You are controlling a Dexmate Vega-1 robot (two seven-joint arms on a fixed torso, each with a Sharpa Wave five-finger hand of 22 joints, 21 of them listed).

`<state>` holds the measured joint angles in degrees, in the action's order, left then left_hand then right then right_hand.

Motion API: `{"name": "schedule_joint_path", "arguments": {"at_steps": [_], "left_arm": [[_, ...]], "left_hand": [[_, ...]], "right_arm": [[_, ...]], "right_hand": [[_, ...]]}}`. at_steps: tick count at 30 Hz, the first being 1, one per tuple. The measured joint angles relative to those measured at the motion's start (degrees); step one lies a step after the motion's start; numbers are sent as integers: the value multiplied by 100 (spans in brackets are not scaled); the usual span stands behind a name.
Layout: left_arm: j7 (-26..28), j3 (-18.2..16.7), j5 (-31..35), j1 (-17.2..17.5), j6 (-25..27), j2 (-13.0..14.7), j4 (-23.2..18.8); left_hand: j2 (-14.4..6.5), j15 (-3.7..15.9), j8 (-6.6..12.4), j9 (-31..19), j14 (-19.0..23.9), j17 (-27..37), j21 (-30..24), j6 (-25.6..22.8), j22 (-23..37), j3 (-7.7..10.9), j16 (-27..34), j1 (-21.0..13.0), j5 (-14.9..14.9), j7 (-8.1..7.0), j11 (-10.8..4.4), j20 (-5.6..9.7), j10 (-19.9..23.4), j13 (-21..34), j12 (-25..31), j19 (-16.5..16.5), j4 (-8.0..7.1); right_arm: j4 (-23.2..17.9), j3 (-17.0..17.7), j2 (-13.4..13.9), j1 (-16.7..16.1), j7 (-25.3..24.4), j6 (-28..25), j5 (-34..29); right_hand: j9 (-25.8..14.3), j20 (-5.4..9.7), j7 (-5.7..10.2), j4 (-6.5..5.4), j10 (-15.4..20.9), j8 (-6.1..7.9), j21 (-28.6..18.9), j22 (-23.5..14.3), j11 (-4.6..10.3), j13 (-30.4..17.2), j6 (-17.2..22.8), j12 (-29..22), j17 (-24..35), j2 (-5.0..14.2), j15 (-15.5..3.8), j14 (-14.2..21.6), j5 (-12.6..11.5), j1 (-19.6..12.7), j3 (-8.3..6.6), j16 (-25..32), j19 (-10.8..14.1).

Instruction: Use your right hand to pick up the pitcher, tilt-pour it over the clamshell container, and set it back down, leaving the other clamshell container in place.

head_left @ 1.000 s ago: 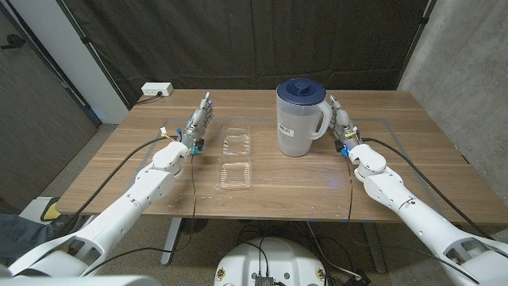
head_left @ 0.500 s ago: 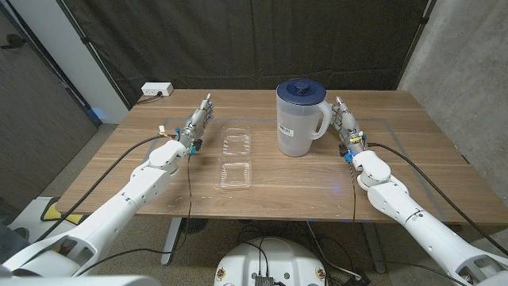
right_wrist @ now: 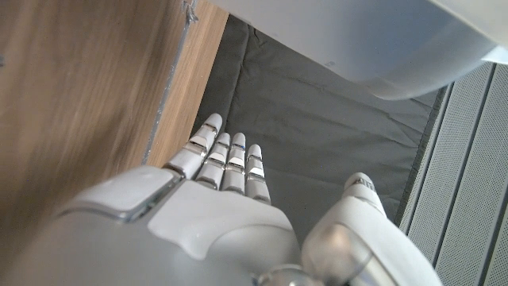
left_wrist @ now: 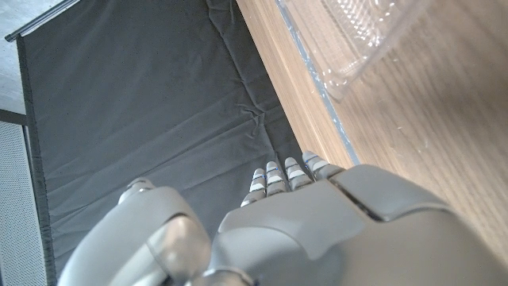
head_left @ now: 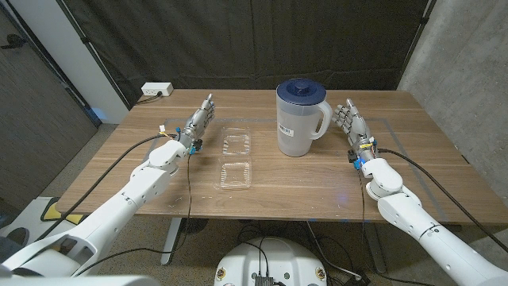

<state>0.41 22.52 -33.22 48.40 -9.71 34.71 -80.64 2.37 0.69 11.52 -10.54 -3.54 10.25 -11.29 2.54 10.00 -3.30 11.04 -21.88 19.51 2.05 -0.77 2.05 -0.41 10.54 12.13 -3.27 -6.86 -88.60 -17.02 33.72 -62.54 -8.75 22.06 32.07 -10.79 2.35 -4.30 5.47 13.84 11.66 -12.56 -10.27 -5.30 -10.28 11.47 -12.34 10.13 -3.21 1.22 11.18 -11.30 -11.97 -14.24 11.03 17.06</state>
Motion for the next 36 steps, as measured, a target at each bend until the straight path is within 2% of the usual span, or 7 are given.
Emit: {"name": "schedule_joint_path", "arguments": {"at_steps": [5,8,14,23,29,33,36], "left_arm": [[74,6,39,56,-12,-2,-121],[80,7,43,85,-39,0,-167],[24,-2,34,154,-59,64,-282],[-21,-88,-50,335,-58,218,-473],[-116,-145,-106,446,-59,318,-507],[-186,-173,-148,497,-83,366,-508],[-218,-176,-169,505,-96,374,-508]], "left_hand": [[-30,-19,35,0,79,-13,-41,-31,0,-5,5,-32,0,-31,23,-11,73,0,0,75,5],[-51,-39,35,0,98,-13,-44,-62,0,-24,5,-53,21,-1,19,-11,77,-1,0,112,23],[-7,-39,35,0,160,-13,-44,-115,-1,-6,5,-98,21,-8,31,-11,123,-1,44,112,41],[-46,-27,56,1,232,3,-44,-204,-1,-16,5,-137,21,-1,7,-11,211,-1,44,111,64],[-67,-27,56,1,231,3,-44,-204,-1,-16,5,-158,21,-1,7,-11,211,-1,44,111,64],[-67,-27,56,1,231,3,-44,-211,-1,-16,5,-158,21,-8,7,-12,211,-1,44,111,63],[-68,-27,56,1,231,3,-44,-235,-1,-15,5,-158,21,-32,7,-11,211,-1,44,111,63]], "right_arm": [[-87,90,53,-154,67,116,88],[-169,155,72,-290,83,175,111],[-332,257,70,-542,24,360,91],[-624,362,24,-936,-176,615,-172],[-856,425,-16,-1227,-480,727,-548],[-1010,466,-49,-1421,-649,762,-777],[-1100,490,-59,-1520,-681,764,-825]], "right_hand": [[0,0,0,0,0,0,0,0,0,0,0,0,0,30,0,0,0,-30,0,0,0],[0,0,0,0,0,0,0,0,0,1,0,0,7,30,0,0,0,-30,0,0,0],[1,0,33,-1,3,0,0,0,4,1,32,0,15,30,0,0,0,-30,0,0,0],[1,-9,30,-1,92,21,0,1,31,-27,133,-45,15,83,-62,61,0,-83,0,0,73],[1,-1,31,-1,115,21,0,1,54,-27,133,-45,14,106,-89,88,-42,-105,0,0,124],[1,-1,31,40,115,21,0,1,54,-27,133,-44,14,75,-92,92,-45,-136,-7,0,124],[1,0,31,139,115,21,0,1,53,-27,133,-44,7,57,-92,92,-55,-297,-38,0,125]]}}
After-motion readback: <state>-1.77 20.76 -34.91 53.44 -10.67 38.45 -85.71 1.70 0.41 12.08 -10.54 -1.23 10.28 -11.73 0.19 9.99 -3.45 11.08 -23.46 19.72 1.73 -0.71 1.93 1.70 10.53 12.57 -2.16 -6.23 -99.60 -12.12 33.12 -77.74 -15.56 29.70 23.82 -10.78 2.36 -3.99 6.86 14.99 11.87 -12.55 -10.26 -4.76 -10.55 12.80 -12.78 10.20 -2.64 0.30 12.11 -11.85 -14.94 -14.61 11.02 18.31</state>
